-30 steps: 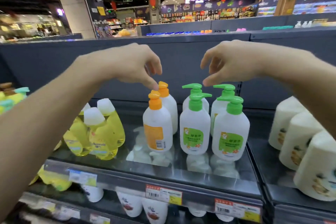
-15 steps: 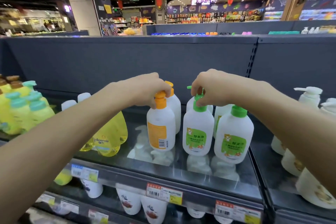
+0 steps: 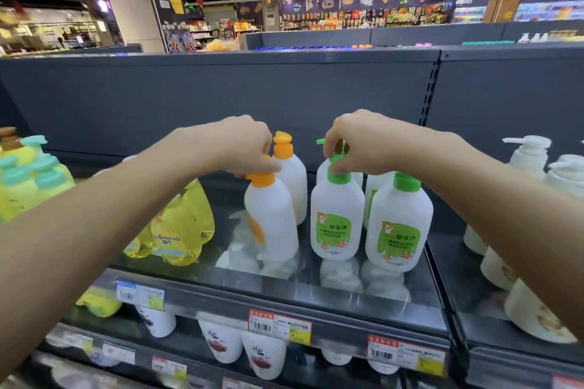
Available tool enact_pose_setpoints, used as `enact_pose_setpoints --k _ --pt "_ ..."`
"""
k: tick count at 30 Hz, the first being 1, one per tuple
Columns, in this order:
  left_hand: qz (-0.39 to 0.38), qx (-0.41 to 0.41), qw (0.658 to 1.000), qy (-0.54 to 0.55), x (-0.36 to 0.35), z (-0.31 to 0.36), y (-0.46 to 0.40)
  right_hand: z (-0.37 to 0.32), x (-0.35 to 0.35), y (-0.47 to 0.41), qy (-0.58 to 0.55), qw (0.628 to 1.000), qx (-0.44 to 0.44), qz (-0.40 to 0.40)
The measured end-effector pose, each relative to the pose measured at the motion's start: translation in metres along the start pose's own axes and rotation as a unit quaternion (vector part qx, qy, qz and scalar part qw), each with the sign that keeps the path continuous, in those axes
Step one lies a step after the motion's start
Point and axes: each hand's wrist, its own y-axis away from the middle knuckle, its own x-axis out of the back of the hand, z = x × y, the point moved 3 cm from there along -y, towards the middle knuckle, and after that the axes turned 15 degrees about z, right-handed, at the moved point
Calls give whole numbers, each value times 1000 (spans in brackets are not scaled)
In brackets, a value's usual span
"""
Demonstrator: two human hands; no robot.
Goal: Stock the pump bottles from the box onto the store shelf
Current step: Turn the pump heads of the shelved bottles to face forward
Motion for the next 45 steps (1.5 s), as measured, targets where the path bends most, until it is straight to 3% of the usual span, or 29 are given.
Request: enact_pose_setpoints --k 6,11,16,21,25,45 --pt "46 67 997 -18 -5 10 1 -1 0 3 -7 1000 -4 0" --pt "-56 47 989 126 -9 9 6 0 1 4 -18 1000 -5 2" --pt "-139 16 983 121 -14 -4 10 -1 2 7 -23 1000 1 5" --pt "-48 -19 992 117 -29 -7 5 1 -1 11 -38 999 -6 5" --pt "-25 -35 992 121 -22 -8 3 5 -3 12 -70 997 -18 0" --pt "-7 -11 988 154 -36 -14 4 6 -8 11 -88 996 -32 -8"
